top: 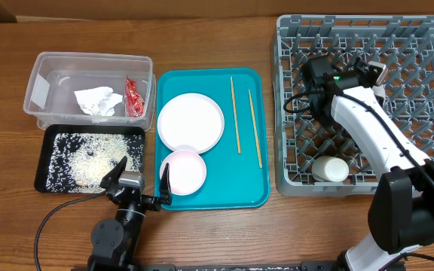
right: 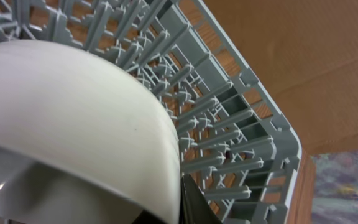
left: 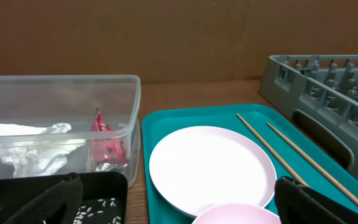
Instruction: Sort waste into correct bins and load items into the dishwasher
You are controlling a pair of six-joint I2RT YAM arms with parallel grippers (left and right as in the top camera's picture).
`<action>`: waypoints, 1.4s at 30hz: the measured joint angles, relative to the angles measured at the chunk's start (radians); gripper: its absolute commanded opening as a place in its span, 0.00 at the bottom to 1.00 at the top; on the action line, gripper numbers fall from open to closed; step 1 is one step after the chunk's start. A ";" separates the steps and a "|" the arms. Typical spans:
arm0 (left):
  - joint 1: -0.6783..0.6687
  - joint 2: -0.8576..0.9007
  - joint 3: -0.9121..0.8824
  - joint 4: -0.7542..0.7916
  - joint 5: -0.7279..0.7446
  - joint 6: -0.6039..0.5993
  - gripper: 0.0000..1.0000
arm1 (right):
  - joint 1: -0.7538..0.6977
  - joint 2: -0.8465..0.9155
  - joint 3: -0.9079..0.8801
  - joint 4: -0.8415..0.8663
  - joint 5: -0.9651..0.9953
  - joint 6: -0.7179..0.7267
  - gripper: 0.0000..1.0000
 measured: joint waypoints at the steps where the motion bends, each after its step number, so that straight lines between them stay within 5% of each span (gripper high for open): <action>1: 0.000 0.000 0.000 0.000 0.000 0.000 1.00 | 0.000 0.000 0.000 -0.007 -0.003 0.002 0.04; 24: 0.000 0.000 0.000 0.000 0.000 0.000 1.00 | -0.016 0.000 -0.070 0.084 0.030 -0.055 0.05; 27: 0.000 0.000 0.000 0.000 0.000 0.000 1.00 | 0.013 0.000 -0.077 0.054 0.029 -0.055 0.13; 33: 0.000 0.000 0.000 0.000 0.000 0.000 1.00 | 0.073 0.000 -0.069 -0.066 -0.043 -0.027 0.54; 36: 0.000 0.000 0.000 0.000 0.000 0.000 1.00 | 0.098 -0.003 -0.030 -0.119 -0.113 0.024 0.63; 42: 0.000 0.000 0.000 0.000 0.000 0.000 1.00 | 0.151 -0.092 0.087 -0.087 -0.396 -0.027 0.64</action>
